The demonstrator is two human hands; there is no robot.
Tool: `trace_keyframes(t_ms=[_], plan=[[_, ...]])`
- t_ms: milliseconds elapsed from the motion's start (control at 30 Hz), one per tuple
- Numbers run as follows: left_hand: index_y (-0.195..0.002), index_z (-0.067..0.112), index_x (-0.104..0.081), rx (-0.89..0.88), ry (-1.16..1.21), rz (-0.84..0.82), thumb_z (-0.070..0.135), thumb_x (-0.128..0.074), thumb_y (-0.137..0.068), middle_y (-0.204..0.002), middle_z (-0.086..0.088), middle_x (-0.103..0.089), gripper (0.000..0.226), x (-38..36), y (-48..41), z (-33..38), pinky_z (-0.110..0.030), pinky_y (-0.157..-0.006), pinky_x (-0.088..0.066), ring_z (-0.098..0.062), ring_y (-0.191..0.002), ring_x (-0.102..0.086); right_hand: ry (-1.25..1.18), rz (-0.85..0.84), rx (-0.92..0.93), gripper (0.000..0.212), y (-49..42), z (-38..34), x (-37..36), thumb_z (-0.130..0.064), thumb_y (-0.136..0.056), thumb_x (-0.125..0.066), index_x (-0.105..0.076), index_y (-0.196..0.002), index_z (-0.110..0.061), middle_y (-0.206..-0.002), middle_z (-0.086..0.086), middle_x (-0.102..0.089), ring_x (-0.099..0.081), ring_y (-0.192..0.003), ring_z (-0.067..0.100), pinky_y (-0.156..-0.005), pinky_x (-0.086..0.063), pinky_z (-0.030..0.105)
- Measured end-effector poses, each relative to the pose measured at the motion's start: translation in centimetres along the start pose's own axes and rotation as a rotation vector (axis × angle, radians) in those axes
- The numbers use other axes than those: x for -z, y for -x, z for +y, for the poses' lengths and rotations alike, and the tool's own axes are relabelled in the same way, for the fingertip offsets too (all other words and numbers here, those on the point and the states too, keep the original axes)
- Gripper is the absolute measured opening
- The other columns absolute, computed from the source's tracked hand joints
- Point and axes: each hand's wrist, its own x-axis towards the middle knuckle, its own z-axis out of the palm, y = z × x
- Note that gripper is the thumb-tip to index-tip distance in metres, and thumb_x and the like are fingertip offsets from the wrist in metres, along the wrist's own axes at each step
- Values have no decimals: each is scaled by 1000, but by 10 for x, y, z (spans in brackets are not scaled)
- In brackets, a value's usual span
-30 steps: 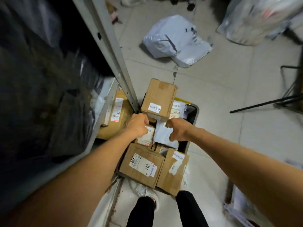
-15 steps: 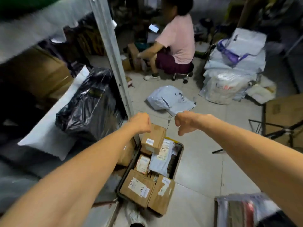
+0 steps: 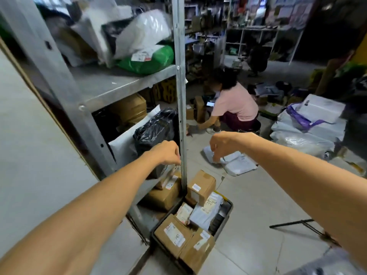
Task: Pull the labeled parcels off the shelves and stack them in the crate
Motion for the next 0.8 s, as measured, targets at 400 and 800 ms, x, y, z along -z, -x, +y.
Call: trace_keyframes(t_ms=[400, 800], plan=[[-99, 17, -72, 425, 106, 205, 26, -73, -80, -104, -3, -70, 21, -14, 273, -85, -38, -88, -55, -19, -93, -65, 265, -16, 446, 23, 92, -194, -20, -32, -80, -73, -63, -90, -15, -89, 4, -64, -55, -70, 16, -64, -45, 27], [-92, 12, -72, 1010, 124, 372, 20, -68, -85, -92, -9, -64, 11, 2, 608, -157, -33, -71, -50, -26, -83, -62, 327, 33, 1159, 47, 227, -460, -40, -29, -83, -71, -59, -123, -9, -120, 6, -59, -56, -110, 24, -89, -50, 36]])
